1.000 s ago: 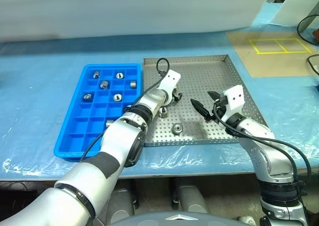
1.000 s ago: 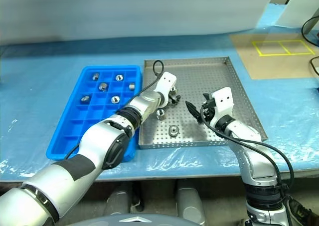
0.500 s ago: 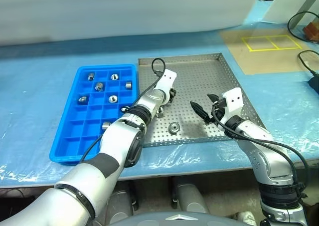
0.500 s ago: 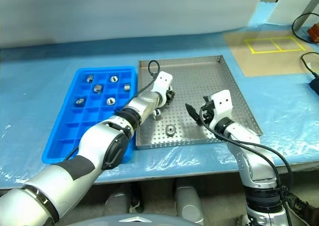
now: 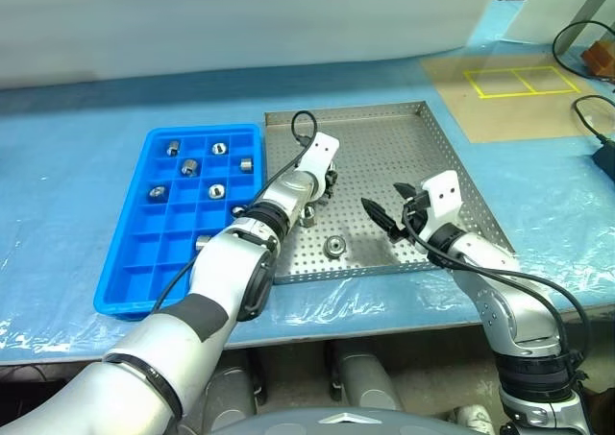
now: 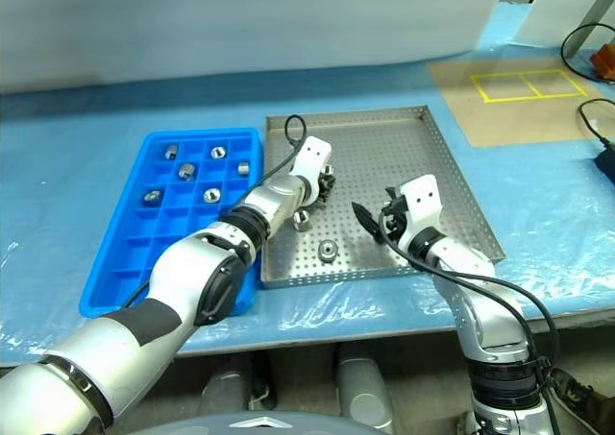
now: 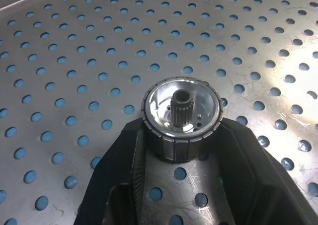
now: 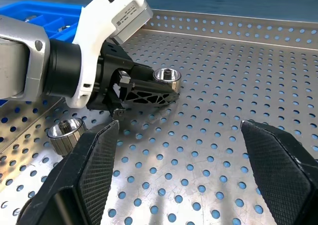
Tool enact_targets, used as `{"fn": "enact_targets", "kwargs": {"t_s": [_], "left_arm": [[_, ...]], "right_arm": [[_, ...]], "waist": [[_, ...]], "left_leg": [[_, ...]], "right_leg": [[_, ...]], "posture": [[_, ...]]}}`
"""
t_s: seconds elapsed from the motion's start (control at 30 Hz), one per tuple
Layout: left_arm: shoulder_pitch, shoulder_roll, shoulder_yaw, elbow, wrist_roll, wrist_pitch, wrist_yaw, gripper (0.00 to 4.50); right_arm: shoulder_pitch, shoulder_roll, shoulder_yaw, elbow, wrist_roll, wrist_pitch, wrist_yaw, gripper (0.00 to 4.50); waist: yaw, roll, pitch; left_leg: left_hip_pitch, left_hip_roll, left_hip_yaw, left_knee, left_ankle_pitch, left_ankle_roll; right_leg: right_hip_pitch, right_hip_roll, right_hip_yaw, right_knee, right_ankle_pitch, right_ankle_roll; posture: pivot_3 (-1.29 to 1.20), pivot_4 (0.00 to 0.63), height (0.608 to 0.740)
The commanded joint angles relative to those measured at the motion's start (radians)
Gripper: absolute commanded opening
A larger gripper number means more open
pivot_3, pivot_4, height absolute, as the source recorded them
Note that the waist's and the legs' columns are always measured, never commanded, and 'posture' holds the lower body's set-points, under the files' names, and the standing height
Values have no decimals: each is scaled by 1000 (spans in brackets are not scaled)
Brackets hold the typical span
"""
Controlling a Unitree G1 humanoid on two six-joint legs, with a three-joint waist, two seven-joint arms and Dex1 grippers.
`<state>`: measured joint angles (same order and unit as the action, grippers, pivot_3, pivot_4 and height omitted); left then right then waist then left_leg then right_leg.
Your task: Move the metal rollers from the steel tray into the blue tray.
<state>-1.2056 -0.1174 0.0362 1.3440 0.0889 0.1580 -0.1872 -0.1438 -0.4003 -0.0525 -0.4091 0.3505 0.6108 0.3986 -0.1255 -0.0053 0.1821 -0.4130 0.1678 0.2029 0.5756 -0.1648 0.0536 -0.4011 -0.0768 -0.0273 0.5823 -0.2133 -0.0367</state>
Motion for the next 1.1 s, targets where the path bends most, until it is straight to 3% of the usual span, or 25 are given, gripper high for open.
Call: {"fn": "enact_targets", "kwargs": {"t_s": [0.03,0.13,0.47,0.57,0.67,0.83,1.1], "left_arm": [[10,26,8,1,6,-7,-9,1720],[-6,49,25,-14,-17,-45,-61,1720],[12,222,53,-165,-118,-86,-548,1720],[93,289,32,-366,-176,-20,-752,1720],[251,401,8,-722,-278,173,-935,1720],[440,564,41,-1099,-377,357,-953,1720],[657,741,160,-1468,-477,480,-854,1720]], "right_arm": [[-22,6,5,-12,-4,-23,3,4043],[-32,10,7,2,-7,-30,3,4043],[-94,16,-7,57,7,-46,37,4043],[-145,2,-11,77,24,-44,71,4043],[-226,1,-14,98,100,-22,153,4043],[-399,-3,99,226,92,-44,317,4043],[-573,56,210,410,94,-107,531,4043]], "waist": [[0,0,0],[0,0,0],[6,1,1],[12,1,1],[17,2,2],[54,4,4],[156,7,8]], "left_leg": [[0,0,0,0,0,0],[0,0,0,0,0,0],[-9,0,0,-4,1,2],[-11,1,1,-5,1,2],[-10,2,2,-5,1,1],[-6,5,2,-5,5,-6],[2,5,2,-11,10,-19]], "right_leg": [[0,0,0,0,0,0],[-1,0,0,0,-1,3],[-11,0,0,0,1,-1],[-15,0,0,3,1,-1],[-17,0,0,7,1,-2],[-17,1,0,14,0,-4],[-17,1,1,24,-3,-8]], "posture": [[-539,150,740],[-531,150,740],[-443,150,740],[-400,150,740],[-355,150,740],[-215,150,740],[28,150,740]]}}
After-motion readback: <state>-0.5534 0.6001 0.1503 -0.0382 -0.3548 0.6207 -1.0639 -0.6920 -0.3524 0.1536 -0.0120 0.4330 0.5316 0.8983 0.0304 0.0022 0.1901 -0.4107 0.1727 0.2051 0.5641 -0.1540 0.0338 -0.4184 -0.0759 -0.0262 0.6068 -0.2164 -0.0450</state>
